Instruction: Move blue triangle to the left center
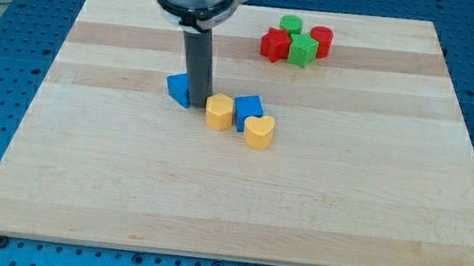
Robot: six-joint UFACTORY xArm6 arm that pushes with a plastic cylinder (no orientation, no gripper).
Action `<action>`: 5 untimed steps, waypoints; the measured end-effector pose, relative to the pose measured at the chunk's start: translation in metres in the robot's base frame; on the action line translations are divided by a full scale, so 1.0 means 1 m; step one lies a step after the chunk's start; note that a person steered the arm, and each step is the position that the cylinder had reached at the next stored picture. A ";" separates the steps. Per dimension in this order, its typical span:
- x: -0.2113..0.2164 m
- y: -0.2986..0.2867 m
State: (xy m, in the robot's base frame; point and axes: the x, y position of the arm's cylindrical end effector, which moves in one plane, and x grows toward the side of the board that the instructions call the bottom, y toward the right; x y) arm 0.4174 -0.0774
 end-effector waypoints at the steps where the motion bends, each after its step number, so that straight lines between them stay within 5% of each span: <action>1: -0.006 -0.009; 5: -0.043 -0.015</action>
